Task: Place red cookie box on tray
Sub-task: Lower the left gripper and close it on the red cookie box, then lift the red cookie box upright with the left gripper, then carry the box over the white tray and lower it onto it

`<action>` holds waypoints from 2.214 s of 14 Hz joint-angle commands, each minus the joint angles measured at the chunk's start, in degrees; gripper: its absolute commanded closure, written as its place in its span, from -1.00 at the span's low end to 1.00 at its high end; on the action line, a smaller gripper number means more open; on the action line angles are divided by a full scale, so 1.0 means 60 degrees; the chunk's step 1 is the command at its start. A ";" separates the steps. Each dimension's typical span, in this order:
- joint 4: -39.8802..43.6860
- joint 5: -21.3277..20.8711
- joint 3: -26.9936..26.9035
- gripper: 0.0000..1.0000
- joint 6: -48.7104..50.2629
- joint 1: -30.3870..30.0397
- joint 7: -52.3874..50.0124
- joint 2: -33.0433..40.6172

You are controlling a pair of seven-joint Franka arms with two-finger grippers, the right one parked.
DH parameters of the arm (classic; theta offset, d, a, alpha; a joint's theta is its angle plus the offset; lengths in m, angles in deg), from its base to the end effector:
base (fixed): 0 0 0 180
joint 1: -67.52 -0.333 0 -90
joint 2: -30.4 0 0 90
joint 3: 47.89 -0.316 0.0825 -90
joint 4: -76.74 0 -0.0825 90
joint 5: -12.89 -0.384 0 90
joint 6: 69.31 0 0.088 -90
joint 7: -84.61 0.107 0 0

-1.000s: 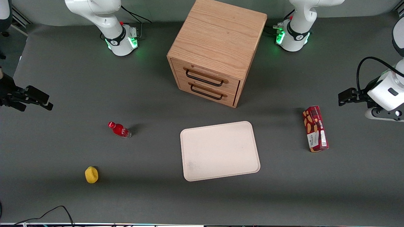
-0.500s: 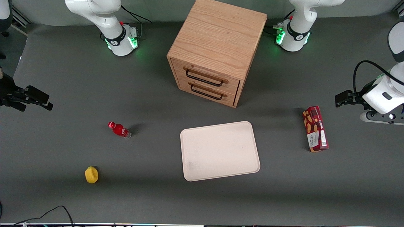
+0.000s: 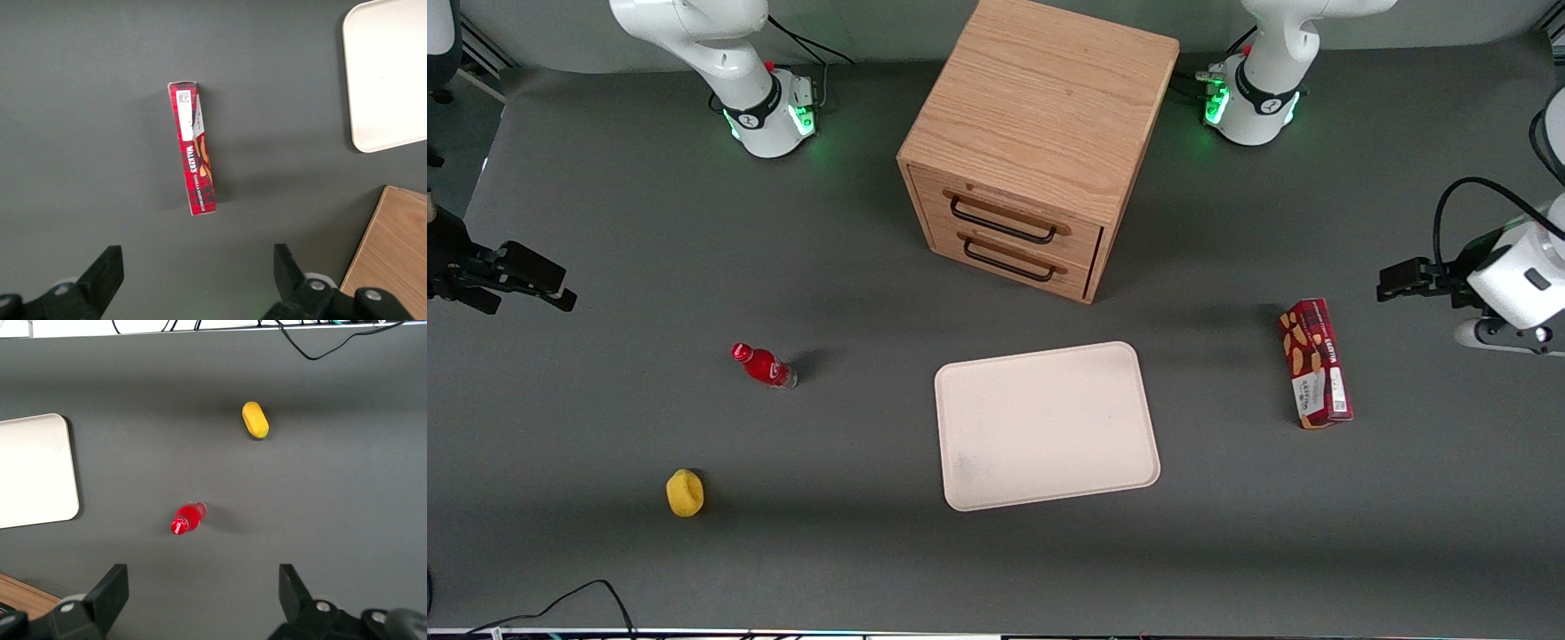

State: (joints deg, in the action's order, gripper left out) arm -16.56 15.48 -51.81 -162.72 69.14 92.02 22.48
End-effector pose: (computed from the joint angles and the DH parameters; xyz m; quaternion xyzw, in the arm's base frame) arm 0.5904 0.0169 0.5231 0.9967 -0.0416 -0.0662 0.0234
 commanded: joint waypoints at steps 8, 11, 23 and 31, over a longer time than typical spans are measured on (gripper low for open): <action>-0.2569 0.0200 -0.0006 -1.00 -0.3517 -0.0051 0.0127 -0.1199; -0.2687 0.0200 -0.0006 -1.00 -0.4394 -0.0037 0.0011 -0.2092; -0.2689 0.0653 0.0008 1.00 -0.5379 0.0007 0.0024 -0.2652; 0.1632 0.1020 0.0739 1.00 -0.2111 0.1938 -0.4948 -0.3645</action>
State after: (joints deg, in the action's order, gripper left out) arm -12.58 21.01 -47.66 -176.91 77.50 70.33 5.27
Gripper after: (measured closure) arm 0.934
